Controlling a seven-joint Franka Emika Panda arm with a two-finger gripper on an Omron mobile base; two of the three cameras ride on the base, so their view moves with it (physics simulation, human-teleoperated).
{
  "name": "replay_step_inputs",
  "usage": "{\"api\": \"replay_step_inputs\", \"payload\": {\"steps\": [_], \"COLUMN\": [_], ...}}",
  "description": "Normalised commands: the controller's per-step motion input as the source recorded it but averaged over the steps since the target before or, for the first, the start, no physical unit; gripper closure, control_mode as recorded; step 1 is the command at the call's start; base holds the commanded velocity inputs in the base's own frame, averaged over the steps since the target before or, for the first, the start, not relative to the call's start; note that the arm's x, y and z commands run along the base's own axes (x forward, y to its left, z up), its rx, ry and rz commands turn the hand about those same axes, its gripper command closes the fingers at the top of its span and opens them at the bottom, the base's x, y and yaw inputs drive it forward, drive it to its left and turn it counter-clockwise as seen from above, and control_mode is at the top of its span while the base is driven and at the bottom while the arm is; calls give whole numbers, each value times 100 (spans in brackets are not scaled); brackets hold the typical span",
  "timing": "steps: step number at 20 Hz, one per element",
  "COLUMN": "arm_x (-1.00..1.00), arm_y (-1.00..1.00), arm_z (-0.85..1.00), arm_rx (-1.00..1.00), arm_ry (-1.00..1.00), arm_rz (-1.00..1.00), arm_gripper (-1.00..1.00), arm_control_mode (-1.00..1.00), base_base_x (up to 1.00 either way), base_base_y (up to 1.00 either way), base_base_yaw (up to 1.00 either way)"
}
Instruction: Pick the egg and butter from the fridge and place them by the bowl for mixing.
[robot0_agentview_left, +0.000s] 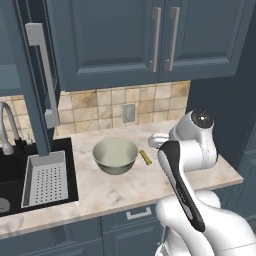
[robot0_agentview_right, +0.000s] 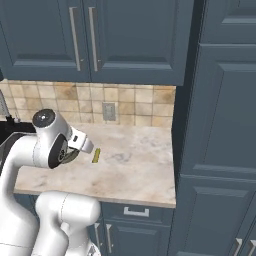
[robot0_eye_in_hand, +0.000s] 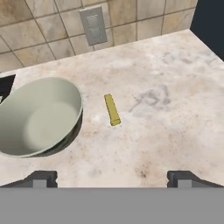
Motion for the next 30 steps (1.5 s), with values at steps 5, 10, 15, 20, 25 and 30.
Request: {"api": "replay_step_inputs", "payload": {"steps": [5,10,15,20,25,30], "arm_x": [0,0,0,0,0,0], "arm_y": [0,0,0,0,0,0], "arm_z": [0,0,0,0,0,0], "arm_rx": [0,0,0,0,0,0], "arm_ry": [0,0,0,0,0,0], "arm_rz": [0,0,0,0,0,0], "arm_gripper": [-100,-100,-100,-100,-100,-100], "arm_control_mode": [100,100,100,100,100,100], "base_base_x": [-54,-79,-86,-44,-11,-9], "base_base_y": [0,0,0,16,14,13], "base_base_yaw": [0,0,-4,-61,-90,-91]}}
